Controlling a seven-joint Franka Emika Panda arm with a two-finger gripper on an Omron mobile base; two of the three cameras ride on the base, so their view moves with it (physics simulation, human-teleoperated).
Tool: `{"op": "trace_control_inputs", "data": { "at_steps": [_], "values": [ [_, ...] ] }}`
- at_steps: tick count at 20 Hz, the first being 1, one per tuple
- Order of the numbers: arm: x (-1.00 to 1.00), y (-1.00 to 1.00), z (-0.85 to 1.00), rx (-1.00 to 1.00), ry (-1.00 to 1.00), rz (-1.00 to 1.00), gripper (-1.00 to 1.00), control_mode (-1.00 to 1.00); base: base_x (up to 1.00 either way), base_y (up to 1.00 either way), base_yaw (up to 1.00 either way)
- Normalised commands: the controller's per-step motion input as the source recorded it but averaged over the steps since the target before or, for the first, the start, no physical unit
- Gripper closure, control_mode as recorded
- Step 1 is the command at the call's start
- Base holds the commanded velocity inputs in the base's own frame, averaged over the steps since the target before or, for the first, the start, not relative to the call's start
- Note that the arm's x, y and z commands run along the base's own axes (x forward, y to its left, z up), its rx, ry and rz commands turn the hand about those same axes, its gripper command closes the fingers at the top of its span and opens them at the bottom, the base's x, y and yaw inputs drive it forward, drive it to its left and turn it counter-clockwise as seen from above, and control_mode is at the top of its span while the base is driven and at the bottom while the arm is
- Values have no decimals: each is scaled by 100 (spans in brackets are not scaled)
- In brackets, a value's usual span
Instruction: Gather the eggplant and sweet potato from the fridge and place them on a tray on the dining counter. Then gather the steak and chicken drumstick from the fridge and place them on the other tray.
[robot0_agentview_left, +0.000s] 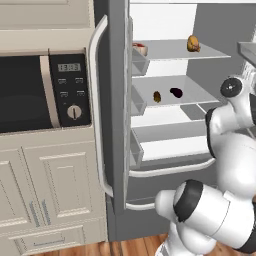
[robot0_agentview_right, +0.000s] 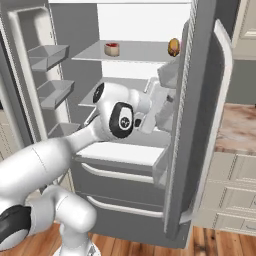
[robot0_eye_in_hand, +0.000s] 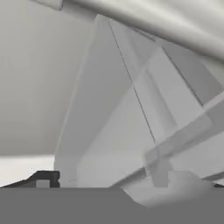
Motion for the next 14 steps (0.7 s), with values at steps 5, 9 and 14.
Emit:
{"op": "trace_control_inputs", "data": {
  "at_steps": [5, 9, 14],
  "values": [
    [-13, -99, 0, 0, 0, -13, -100, -100, 0, 0, 0],
    [0, -78, 0, 0, 0, -13, -100, -100, 0, 0, 0],
    [-4, -21, 0, 0, 0, -14, -100, -100, 0, 0, 0]
  ]
}}
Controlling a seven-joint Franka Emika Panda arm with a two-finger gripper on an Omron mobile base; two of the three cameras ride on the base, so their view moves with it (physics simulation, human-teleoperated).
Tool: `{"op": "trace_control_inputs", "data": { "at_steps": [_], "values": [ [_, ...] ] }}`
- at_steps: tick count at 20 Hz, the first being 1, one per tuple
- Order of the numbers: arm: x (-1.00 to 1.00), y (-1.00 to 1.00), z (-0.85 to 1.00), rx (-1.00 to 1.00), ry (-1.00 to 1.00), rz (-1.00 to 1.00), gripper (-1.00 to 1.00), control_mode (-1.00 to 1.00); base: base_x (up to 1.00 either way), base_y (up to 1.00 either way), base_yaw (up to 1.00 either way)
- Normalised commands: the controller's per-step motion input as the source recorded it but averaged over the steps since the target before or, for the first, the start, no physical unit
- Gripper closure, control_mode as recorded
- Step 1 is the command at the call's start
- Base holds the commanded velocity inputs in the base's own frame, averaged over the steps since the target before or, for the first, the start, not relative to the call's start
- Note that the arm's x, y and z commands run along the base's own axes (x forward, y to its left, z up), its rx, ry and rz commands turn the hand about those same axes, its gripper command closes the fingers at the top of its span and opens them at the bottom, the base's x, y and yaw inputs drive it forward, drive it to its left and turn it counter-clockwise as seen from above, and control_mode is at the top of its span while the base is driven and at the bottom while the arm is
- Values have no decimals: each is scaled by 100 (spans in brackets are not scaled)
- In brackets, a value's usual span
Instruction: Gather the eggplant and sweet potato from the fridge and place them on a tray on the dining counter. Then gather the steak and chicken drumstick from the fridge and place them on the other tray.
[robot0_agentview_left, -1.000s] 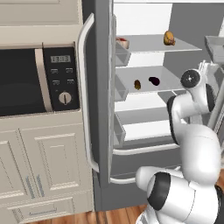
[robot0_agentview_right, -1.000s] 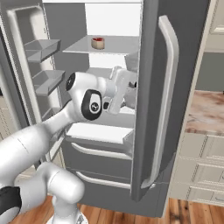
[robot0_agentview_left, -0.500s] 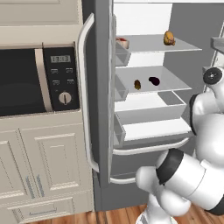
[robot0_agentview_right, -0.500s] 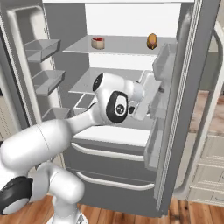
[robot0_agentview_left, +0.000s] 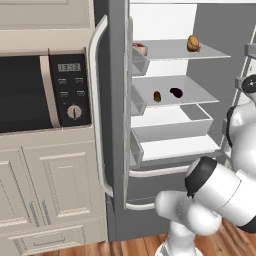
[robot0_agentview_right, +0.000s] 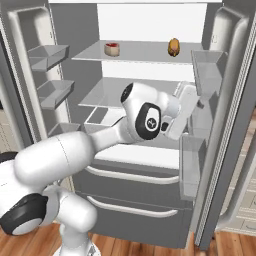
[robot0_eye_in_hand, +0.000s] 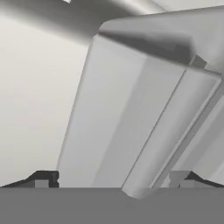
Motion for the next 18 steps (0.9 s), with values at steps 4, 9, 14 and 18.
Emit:
{"op": "trace_control_inputs", "data": {
  "at_steps": [4, 9, 14, 18],
  "values": [
    [-27, 14, 0, 0, 0, -17, -100, -100, 0, 0, 0],
    [-50, 61, 4, 1, 0, -15, -100, -100, 0, 0, 0],
    [-58, 61, 32, 4, -1, -6, -100, -100, 0, 0, 0],
    [-51, 71, 26, 1, 0, -4, -100, -100, 0, 0, 0]
  ]
}}
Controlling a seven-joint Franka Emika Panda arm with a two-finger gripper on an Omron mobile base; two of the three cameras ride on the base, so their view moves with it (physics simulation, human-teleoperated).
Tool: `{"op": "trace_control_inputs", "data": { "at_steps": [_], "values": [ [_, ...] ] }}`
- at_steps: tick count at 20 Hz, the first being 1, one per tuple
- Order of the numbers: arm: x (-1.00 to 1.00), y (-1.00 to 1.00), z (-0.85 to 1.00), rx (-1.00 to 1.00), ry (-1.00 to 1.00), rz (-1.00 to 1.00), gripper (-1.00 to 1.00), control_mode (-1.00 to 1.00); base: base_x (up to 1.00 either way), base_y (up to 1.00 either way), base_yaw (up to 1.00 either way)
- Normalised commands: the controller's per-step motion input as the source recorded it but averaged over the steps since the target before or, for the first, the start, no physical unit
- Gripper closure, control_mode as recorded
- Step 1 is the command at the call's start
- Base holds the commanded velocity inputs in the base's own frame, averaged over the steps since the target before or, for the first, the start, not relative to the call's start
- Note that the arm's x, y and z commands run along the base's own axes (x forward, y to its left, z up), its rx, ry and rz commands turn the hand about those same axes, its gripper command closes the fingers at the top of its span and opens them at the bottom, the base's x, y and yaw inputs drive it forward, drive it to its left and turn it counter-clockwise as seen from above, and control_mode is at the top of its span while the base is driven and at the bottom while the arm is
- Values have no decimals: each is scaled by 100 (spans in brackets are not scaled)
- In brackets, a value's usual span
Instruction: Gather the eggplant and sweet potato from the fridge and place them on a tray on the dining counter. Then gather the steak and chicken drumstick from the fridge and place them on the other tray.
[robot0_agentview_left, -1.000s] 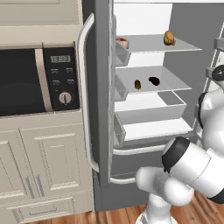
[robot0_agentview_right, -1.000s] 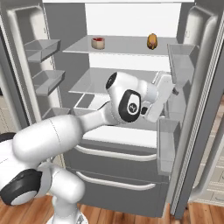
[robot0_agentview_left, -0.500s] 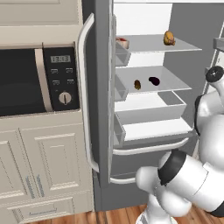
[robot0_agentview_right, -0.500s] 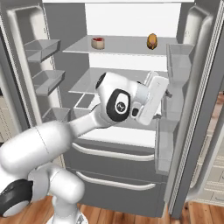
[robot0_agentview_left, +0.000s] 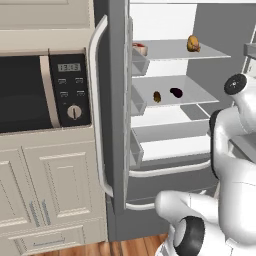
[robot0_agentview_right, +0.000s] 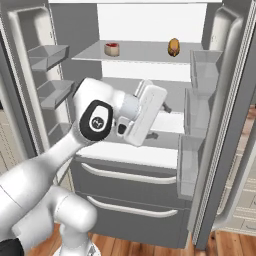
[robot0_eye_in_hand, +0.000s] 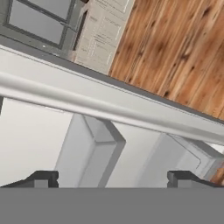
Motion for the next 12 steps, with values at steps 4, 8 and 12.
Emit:
{"op": "trace_control_inputs", "data": {
  "at_steps": [4, 8, 12],
  "values": [
    [-9, 70, 20, 0, 0, 1, -100, -100, 0, 0, 0],
    [0, 81, 19, 0, 0, 11, -100, -100, 0, 0, 0],
    [2, 34, 24, 0, 5, 24, -100, -100, 0, 0, 0]
  ]
}}
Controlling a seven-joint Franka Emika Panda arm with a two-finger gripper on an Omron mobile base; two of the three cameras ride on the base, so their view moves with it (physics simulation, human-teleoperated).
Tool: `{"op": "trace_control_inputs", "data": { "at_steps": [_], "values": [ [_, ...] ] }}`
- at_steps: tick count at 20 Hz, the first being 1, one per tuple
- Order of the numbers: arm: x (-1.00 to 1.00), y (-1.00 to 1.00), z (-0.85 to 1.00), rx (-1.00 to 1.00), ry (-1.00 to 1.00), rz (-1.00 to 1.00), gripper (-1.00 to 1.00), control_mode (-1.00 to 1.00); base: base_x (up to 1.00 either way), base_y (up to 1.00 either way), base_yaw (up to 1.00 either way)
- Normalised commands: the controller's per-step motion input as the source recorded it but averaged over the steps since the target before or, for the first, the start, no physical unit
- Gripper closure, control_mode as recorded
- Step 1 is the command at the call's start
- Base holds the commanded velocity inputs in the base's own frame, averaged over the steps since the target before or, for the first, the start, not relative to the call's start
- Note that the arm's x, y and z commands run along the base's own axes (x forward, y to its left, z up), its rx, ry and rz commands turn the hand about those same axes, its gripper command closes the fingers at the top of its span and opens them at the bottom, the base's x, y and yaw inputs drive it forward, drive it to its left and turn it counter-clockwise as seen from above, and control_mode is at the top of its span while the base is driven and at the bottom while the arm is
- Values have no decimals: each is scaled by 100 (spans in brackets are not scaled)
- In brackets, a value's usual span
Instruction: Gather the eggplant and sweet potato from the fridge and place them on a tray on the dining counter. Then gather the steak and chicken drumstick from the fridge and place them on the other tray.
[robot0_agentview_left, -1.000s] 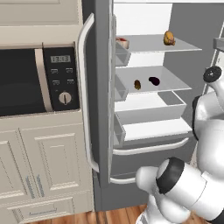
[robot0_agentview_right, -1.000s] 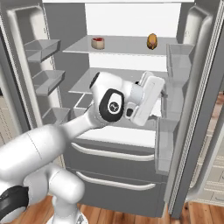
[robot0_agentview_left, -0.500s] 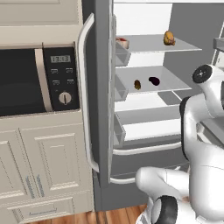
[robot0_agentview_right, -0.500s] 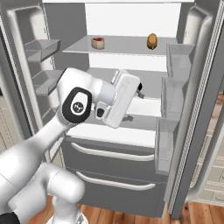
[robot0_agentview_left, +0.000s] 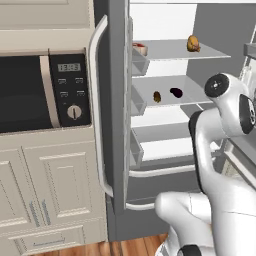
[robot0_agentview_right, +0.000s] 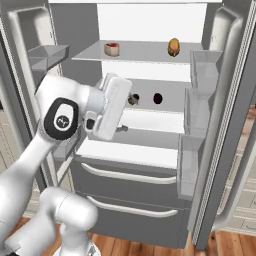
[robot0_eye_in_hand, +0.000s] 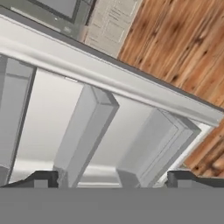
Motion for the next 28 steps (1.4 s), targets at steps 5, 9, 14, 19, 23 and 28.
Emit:
{"op": "trace_control_inputs", "data": {
  "at_steps": [5, 9, 14, 19, 23, 28],
  "values": [
    [23, 13, 23, 0, 8, 28, -100, -100, 0, 0, 0],
    [27, 0, 5, -2, 16, 34, -100, -100, 0, 0, 0],
    [50, 13, 0, -1, 23, 43, -100, -100, 0, 0, 0],
    [50, 34, 0, -10, 18, 41, -100, -100, 0, 0, 0],
    [55, 16, -15, -17, 12, 43, -100, -100, 0, 0, 0],
    [46, 0, -22, -15, 5, 43, -100, -100, 0, 0, 0]
  ]
}}
